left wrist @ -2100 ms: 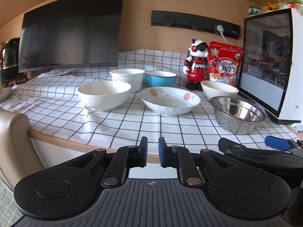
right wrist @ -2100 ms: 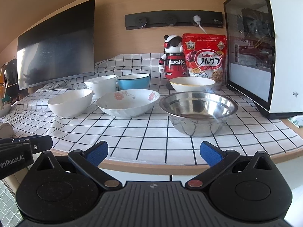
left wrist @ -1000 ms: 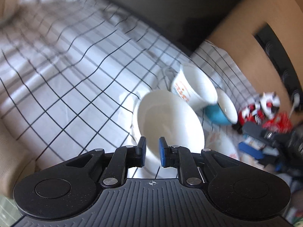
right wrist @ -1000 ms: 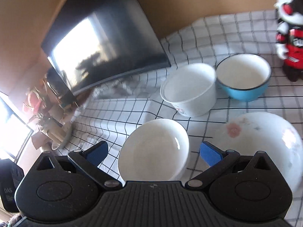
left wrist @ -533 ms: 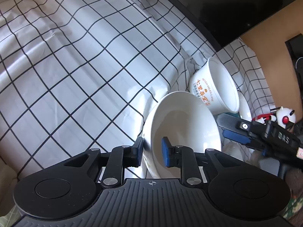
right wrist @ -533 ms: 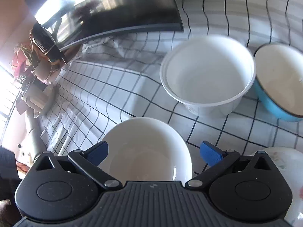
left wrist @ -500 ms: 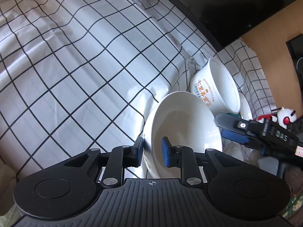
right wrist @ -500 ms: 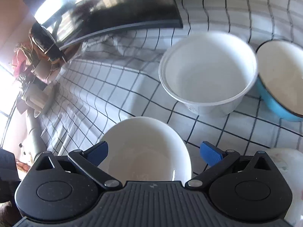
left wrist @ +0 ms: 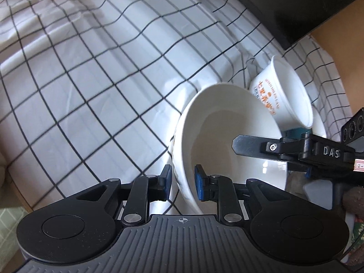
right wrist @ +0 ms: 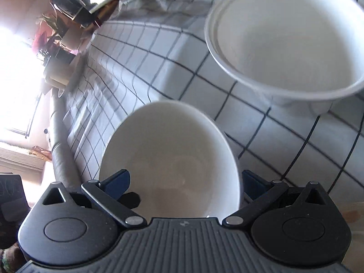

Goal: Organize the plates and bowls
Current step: 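Lift the large white bowl off the cloth with both tools, then carry the white bowl with both tools over the floral-rimmed plate, then lower the white bowl onto the floral plate and open both tools, then grasp the stainless steel bowl rim with the left tool while the right tool grips it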

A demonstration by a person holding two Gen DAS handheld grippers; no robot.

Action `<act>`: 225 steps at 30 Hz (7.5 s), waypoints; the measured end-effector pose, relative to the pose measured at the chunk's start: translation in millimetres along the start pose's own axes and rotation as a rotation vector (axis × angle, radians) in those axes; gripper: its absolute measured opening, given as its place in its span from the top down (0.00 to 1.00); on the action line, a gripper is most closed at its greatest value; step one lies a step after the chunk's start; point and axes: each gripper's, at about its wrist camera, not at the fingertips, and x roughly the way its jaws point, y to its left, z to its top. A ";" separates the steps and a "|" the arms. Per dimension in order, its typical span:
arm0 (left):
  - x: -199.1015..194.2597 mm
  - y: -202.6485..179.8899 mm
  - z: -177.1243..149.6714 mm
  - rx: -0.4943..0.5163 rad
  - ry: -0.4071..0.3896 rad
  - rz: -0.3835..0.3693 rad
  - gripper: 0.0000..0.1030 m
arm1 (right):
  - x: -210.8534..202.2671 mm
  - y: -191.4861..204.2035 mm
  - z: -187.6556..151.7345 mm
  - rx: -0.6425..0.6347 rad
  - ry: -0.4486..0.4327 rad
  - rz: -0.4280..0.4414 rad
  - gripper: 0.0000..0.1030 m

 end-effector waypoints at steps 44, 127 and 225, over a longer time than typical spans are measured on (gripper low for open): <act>8.8 -18.8 -2.8 0.103 -0.040 0.112 0.72 | 3.5 -2.1 22.3 -0.115 0.144 -0.018 0.39; 53.2 -181.3 -44.5 0.646 0.328 -0.126 0.78 | -127.0 -57.3 -169.0 0.252 -0.318 -0.503 0.53; -26.1 -248.6 -105.4 0.870 0.104 -0.323 0.79 | -215.5 -31.2 -317.6 0.233 -0.697 -1.036 0.32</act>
